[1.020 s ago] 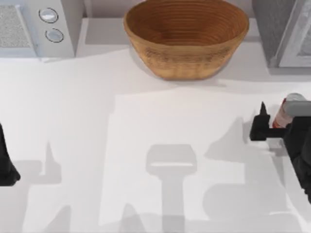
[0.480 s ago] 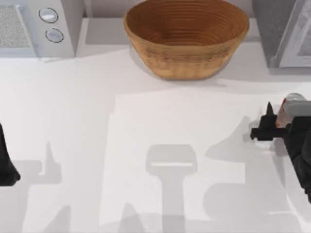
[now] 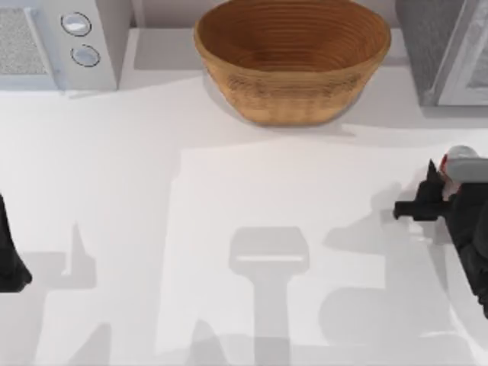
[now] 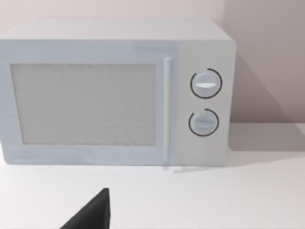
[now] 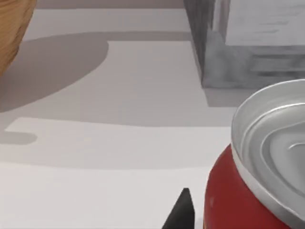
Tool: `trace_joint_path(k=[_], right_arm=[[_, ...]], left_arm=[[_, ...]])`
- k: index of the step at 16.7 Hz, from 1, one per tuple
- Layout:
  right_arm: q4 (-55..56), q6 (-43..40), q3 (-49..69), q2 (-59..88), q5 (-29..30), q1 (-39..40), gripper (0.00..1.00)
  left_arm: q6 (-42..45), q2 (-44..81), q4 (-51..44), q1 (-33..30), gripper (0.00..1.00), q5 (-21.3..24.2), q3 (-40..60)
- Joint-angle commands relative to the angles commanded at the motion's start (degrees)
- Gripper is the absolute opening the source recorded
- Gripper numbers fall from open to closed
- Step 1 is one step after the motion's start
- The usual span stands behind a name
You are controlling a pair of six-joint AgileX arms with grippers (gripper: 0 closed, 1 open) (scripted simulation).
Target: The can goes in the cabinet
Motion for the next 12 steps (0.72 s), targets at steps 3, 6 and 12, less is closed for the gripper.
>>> trace_joint_path(k=[3,6,12], right_arm=[[0.0,0.0,0.0,0.0,0.0,0.0,0.0],[0.0,0.0,0.0,0.0,0.0,0.0,0.0],[-0.8,0.2,1.2,-2.6,-0.1,0.2,0.0]], left_arm=[[0.0,0.0,0.0,0.0,1.0,0.0,0.0],[0.0,0.0,0.0,0.0,1.0,0.0,0.0],[0.0,0.0,0.0,0.0,1.0,0.0,0.0]])
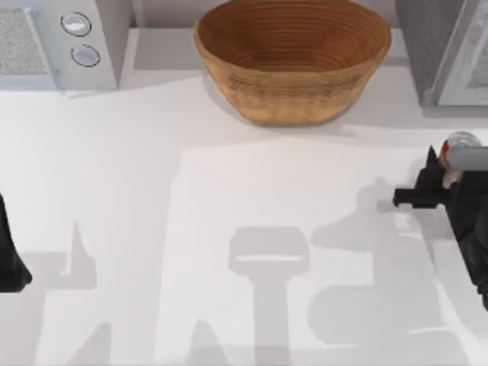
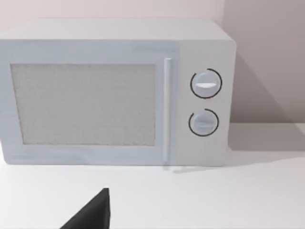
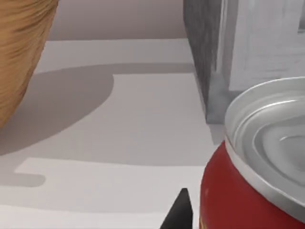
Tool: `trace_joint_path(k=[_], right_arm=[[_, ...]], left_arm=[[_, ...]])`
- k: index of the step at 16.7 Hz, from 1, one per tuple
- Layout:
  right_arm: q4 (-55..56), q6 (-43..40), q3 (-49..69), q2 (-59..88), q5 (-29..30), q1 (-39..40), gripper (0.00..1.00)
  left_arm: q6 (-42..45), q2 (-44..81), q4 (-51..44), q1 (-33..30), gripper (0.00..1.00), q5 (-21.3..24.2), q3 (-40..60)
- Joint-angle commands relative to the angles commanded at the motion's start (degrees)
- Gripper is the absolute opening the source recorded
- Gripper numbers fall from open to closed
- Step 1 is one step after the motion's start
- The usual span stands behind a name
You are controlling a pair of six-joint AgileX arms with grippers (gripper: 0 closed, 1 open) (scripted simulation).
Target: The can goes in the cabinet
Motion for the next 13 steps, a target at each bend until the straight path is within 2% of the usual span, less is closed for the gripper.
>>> trace_joint_path(k=[5,13], right_arm=[[-8.3,-0.2,0.9,-7.2,-0.2,0.2,0.0],[-29.2,-0.1,2.2,-23.9,-0.4,0.1,0.0]], left_arm=[[0.0,0.0,0.0,0.0,1.0,0.0,0.0],[0.0,0.0,0.0,0.0,1.0,0.0,0.0]])
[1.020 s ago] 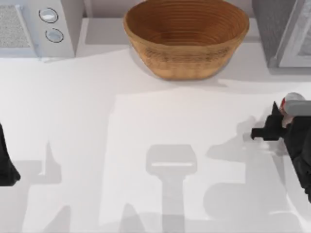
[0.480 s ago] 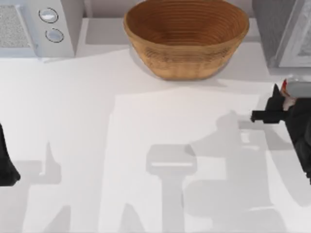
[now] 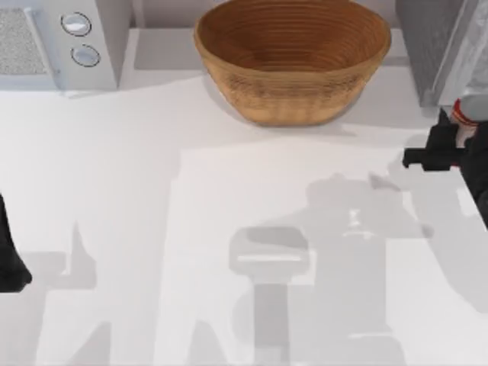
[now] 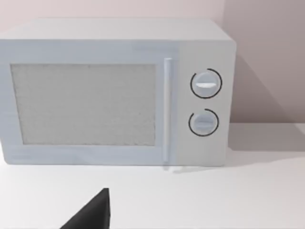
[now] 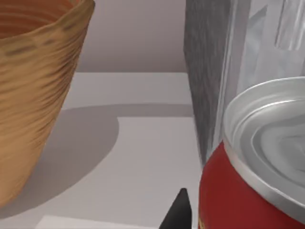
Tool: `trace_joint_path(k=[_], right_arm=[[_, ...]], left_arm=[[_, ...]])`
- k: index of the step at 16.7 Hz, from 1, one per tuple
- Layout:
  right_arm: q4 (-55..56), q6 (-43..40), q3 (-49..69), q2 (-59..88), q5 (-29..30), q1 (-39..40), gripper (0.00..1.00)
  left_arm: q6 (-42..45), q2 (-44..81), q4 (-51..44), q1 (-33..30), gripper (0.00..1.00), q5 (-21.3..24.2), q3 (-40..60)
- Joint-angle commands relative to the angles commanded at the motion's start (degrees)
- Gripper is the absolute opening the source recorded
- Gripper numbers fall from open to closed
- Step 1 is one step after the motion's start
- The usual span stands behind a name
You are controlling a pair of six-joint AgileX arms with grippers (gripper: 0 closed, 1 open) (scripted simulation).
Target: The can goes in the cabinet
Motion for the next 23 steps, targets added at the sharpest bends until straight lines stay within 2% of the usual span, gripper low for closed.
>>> trace_joint_path(k=[10,19,23], right_arm=[[-20.6,0.0,2.3,-18.3,-0.1,-0.1,0.0],[-21.8,0.2,2.2,-19.7,-0.1,-0.3,0.0],[-24.5,0.1,0.4,-27.1,-1.2,-2.0,0.0]], left_arm=[[0.0,0.0,0.0,0.0,1.0,0.0,0.0],[0.0,0.0,0.0,0.0,1.0,0.0,0.0],[0.0,0.0,0.0,0.0,1.0,0.0,0.0]])
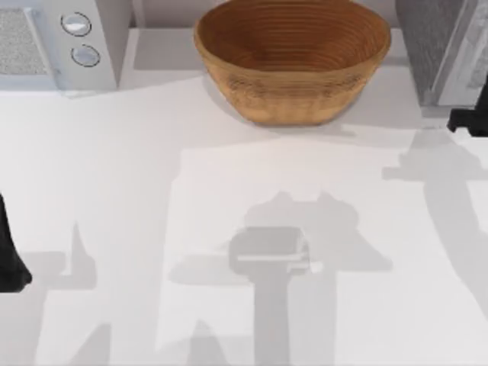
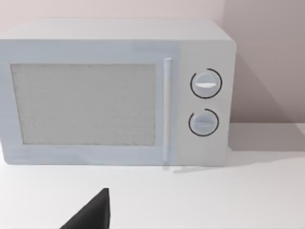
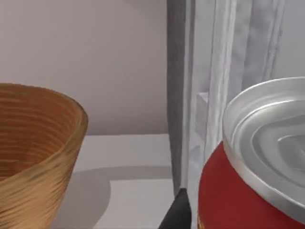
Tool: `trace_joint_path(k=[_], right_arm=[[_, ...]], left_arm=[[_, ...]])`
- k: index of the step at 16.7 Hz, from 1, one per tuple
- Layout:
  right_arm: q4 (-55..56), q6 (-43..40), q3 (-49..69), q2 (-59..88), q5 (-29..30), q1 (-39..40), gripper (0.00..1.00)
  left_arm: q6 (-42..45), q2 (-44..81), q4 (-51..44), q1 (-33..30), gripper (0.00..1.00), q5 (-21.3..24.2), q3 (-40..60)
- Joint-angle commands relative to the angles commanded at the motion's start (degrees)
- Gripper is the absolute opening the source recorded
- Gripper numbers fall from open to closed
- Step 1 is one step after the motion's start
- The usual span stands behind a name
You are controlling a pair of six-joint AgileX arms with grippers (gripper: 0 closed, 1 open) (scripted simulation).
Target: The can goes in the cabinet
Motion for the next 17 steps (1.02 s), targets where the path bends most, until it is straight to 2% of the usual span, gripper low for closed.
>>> trace_joint_path(k=[8,17], right_arm=[[-11.5,-1.5,-8.8,-20.8,-5.2,-2.7,0.0],[-22.4,-2.6,-16.8,-43.7,-8.5,-8.1,0.0]], left_arm=[[0.0,0.0,0.0,0.0,1.0,0.0,0.0],[0.0,0.0,0.0,0.0,1.0,0.0,0.0]])
